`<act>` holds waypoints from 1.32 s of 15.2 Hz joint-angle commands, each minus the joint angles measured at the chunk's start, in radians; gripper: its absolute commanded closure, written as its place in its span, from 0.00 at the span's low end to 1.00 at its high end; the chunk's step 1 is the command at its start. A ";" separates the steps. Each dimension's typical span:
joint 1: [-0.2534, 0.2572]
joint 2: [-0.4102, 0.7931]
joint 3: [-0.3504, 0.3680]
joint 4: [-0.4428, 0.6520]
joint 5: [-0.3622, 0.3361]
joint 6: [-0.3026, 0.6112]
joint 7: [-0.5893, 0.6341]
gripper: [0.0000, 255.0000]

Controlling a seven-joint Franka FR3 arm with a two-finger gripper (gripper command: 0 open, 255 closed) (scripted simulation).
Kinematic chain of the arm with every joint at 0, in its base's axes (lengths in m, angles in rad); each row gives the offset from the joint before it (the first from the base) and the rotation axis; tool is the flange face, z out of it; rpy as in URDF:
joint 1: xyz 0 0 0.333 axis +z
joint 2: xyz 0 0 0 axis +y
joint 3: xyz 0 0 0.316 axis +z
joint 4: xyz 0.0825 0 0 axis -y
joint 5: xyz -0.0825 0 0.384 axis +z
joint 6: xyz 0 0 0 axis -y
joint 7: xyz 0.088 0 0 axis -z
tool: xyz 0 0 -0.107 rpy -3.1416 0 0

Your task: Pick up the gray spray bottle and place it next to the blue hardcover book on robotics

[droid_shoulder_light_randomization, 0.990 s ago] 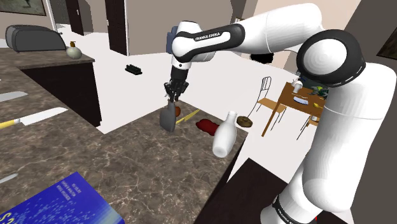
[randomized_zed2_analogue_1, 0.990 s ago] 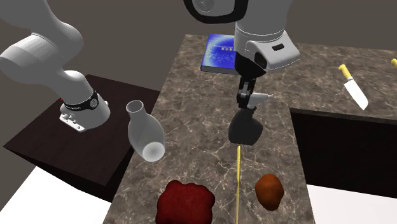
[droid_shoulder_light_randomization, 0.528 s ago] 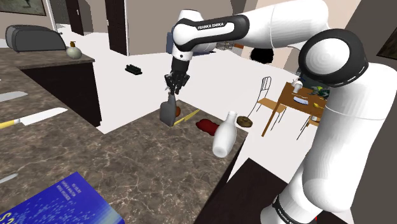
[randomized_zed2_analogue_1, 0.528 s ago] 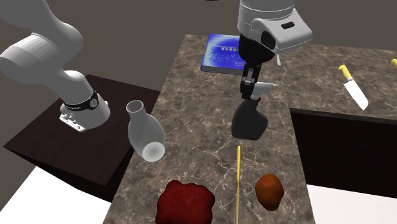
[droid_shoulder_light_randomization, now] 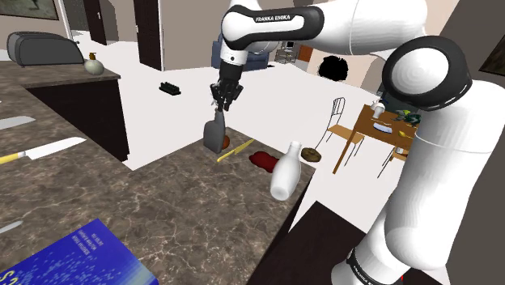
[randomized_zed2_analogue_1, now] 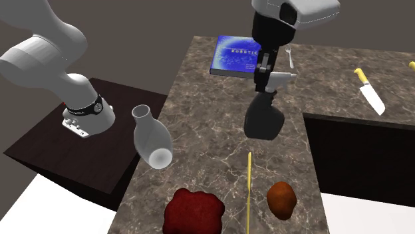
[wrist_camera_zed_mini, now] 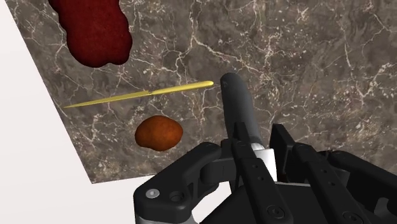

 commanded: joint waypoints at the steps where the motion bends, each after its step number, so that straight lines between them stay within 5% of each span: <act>1: 0.010 -0.023 0.006 -0.013 -0.002 -0.009 0.018 1.00; 10: 0.101 -0.206 0.080 -0.152 -0.013 -0.045 0.187 1.00; 20: 0.196 -0.327 0.188 -0.183 -0.005 -0.125 0.392 1.00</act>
